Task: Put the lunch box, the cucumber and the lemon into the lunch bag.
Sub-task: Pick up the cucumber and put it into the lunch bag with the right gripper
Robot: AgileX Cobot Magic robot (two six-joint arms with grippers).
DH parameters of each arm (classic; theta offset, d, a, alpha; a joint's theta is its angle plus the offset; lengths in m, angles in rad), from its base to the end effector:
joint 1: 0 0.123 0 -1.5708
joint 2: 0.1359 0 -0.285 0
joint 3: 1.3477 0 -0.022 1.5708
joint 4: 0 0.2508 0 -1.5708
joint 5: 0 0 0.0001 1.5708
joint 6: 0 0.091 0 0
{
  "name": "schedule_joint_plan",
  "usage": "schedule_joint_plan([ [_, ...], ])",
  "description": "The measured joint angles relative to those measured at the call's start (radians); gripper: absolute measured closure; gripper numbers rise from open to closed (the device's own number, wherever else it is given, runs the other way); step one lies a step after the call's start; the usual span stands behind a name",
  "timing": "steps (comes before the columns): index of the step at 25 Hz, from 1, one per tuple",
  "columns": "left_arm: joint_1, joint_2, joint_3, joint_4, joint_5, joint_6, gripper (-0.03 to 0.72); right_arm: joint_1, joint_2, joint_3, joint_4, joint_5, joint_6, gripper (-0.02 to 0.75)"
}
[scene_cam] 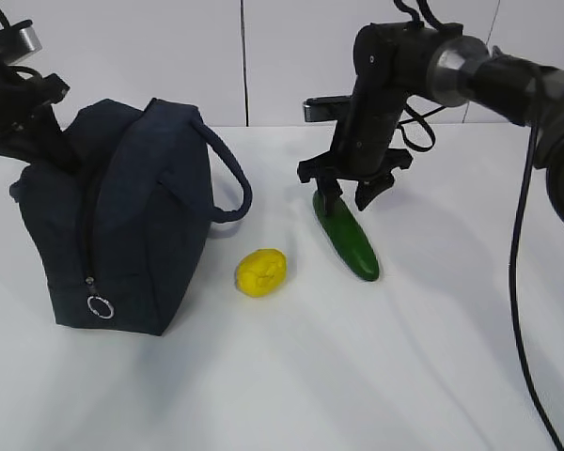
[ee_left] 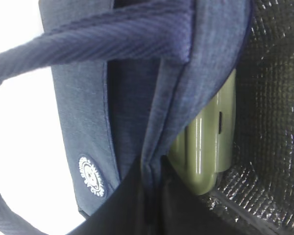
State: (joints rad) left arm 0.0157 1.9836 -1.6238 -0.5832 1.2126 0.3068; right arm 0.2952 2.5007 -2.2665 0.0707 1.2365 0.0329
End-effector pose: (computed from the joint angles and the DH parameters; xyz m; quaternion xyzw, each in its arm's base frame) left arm 0.4083 -0.0405 0.2427 0.0506 0.9597 -0.2632 0.0843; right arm 0.4935 0.1564 0.1567 -0.1218 0.9876 0.0491 0.0866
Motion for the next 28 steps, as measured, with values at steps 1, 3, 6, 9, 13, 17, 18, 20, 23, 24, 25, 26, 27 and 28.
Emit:
schedule_joint_plan([
  [1, 0.000, 0.000, 0.000, 0.000, 0.000, 0.000, 0.703, 0.000, 0.000, 0.000, 0.011, 0.000, 0.000, 0.271],
  [3, 0.000, 0.000, 0.000, 0.000, 0.000, 0.000, 0.703, 0.000, 0.003, 0.000, 0.036, 0.000, 0.000, 0.271],
  [6, 0.000, 0.000, 0.000, 0.000, 0.000, 0.000, 0.703, 0.000, 0.014, 0.000, 0.051, 0.000, 0.000, 0.271],
  [9, 0.000, 0.000, 0.000, 0.000, 0.000, 0.000, 0.703, 0.000, 0.026, 0.000, 0.060, -0.002, 0.000, 0.272],
  [13, 0.000, 0.000, 0.000, 0.000, 0.000, 0.000, 0.703, 0.000, 0.041, 0.000, 0.065, -0.003, 0.000, 0.272],
  [17, 0.000, 0.000, 0.000, 0.000, 0.000, 0.000, 0.703, 0.000, 0.042, 0.000, 0.072, -0.004, 0.000, 0.272],
  [18, 0.000, 0.000, 0.000, 0.000, 0.000, 0.000, 0.703, 0.000, 0.042, 0.000, 0.072, -0.004, 0.000, 0.274],
  [20, 0.000, 0.000, 0.000, 0.000, 0.000, 0.000, 0.703, 0.000, 0.043, 0.000, 0.074, -0.005, 0.000, 0.287],
  [23, 0.000, 0.000, 0.000, 0.000, 0.000, 0.000, 0.703, 0.000, 0.043, 0.000, 0.074, -0.005, 0.002, 0.328],
  [24, 0.000, 0.000, 0.000, 0.000, 0.000, 0.000, 0.703, 0.000, 0.043, 0.000, 0.074, -0.005, 0.002, 0.339],
  [25, 0.000, 0.000, 0.000, 0.000, 0.000, 0.000, 0.703, 0.000, 0.043, 0.000, 0.074, -0.005, 0.002, 0.349],
  [26, 0.000, 0.000, 0.000, 0.000, 0.000, 0.000, 0.703, 0.000, 0.043, 0.000, 0.074, -0.005, 0.002, 0.357],
  [27, 0.000, 0.000, 0.000, 0.000, 0.000, 0.000, 0.703, 0.000, 0.043, 0.000, 0.074, -0.005, 0.002, 0.366],
  [28, 0.000, 0.000, 0.000, 0.000, 0.000, 0.000, 0.703, 0.000, 0.043, 0.000, 0.074, -0.005, 0.002, 0.372],
])
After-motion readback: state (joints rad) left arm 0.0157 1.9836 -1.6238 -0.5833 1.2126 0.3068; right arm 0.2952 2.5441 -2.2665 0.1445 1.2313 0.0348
